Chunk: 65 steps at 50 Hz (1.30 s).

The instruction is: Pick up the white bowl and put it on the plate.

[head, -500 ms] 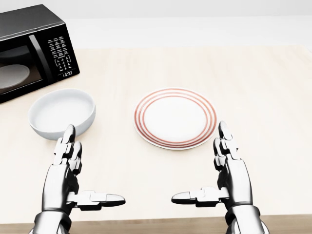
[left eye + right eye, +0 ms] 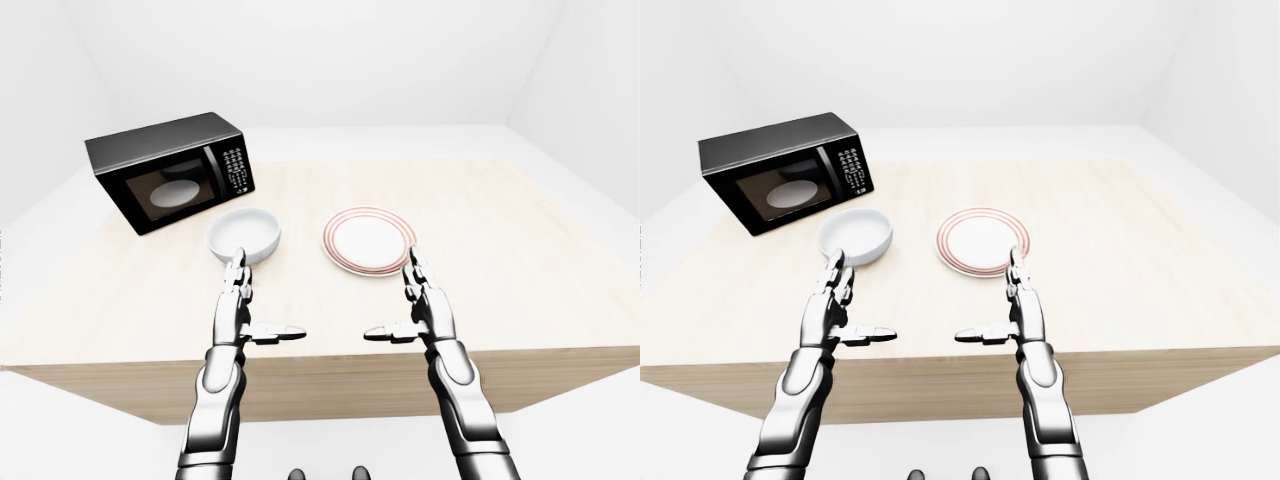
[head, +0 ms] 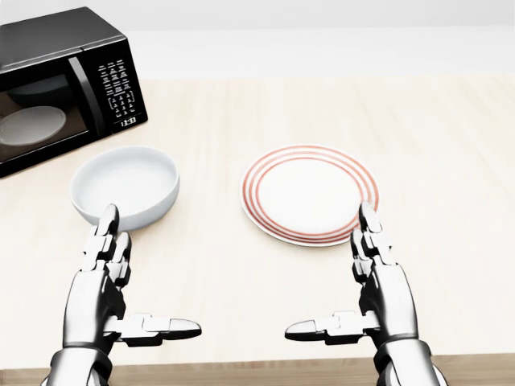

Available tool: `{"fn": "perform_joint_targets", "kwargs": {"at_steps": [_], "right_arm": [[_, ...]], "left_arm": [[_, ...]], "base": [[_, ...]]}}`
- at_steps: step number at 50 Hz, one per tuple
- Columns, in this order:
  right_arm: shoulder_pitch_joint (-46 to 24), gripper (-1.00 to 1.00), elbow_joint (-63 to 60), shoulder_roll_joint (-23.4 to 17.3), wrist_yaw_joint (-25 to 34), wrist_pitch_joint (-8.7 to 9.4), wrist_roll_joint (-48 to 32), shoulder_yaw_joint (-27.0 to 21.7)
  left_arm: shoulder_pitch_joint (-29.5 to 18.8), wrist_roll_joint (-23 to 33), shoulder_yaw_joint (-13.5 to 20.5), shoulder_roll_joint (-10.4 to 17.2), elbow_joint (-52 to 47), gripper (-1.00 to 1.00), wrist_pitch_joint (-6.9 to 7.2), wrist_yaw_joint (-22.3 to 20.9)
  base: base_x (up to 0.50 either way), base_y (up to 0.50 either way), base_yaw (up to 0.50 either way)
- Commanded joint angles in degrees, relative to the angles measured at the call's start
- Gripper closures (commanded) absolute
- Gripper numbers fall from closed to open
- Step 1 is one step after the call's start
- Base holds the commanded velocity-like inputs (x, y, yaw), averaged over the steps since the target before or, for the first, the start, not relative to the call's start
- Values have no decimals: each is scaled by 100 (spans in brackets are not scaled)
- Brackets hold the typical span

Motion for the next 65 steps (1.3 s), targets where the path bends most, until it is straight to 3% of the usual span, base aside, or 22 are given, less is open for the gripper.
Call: {"fn": "perform_joint_targets", "kwargs": {"at_steps": [1,21,28,48,65], "right_arm": [[3,-100,58,7,28,-40,-45,7],[-8,-100,119,11,56,-75,-36,17],[-30,-100,238,10,66,-168,-27,8],[-75,-100,318,19,83,-141,74,-8],[-76,-100,366,20,115,-130,130,7]], "left_arm": [[25,-1,2,11,-28,-100,5,-12],[-6,47,3,18,75,-100,-58,-3],[-17,52,11,17,116,-100,-96,7],[20,47,-9,10,51,-100,-65,-14],[13,52,-15,10,64,-100,-76,-10]], "base": [[0,34,0],[0,34,0],[0,35,0],[0,33,0],[0,2,0]]}}
